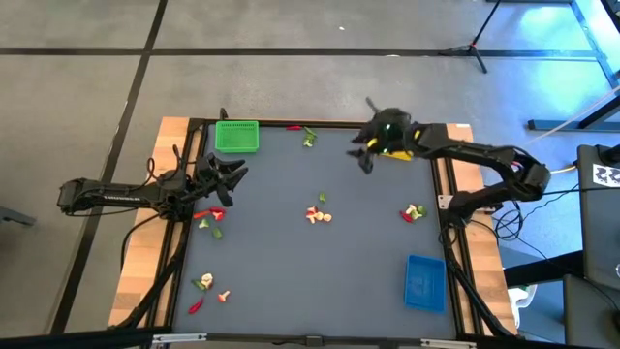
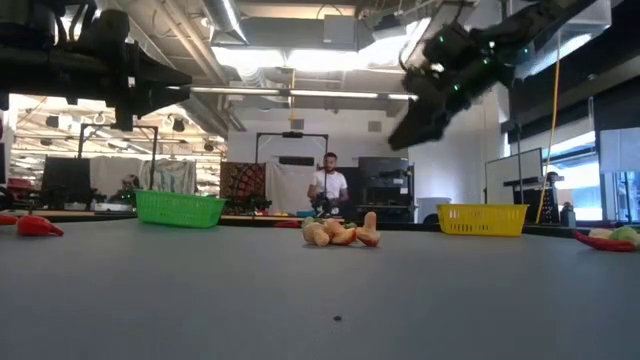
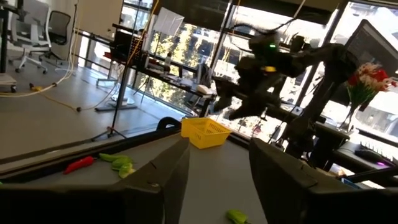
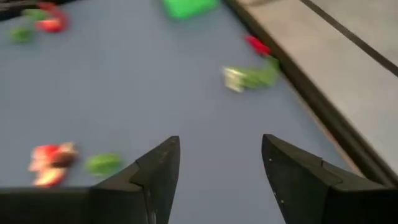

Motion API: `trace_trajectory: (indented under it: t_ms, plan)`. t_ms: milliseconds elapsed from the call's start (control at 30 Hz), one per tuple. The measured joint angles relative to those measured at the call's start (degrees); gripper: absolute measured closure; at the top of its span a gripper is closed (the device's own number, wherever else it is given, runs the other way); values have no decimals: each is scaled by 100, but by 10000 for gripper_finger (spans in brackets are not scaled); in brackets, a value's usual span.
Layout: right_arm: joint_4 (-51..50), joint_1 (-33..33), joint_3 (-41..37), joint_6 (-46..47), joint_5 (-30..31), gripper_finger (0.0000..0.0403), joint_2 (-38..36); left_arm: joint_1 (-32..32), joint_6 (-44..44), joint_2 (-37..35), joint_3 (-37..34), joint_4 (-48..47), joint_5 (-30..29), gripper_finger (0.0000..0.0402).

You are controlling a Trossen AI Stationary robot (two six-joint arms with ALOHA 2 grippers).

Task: Sort produce into baskets
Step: Put the green chili pepper into the yellow bin

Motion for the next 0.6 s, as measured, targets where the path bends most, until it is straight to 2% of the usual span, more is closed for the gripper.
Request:
trace_trajectory:
  t_ms: [100,267,400,600]
  plan:
    - [31,610,0,-118,-2,176,1,-11,-132,0,0,-1,0,238]
    - [143,1352,0,-158,14,176,72,-9,156,0,0,-1,0,238]
    - [435,1714,-4,-272,379,175,380,-9,-162,0,0,2,2,238]
    - [874,1976,-6,-247,415,175,1143,-4,-204,-2,6,97,0,237]
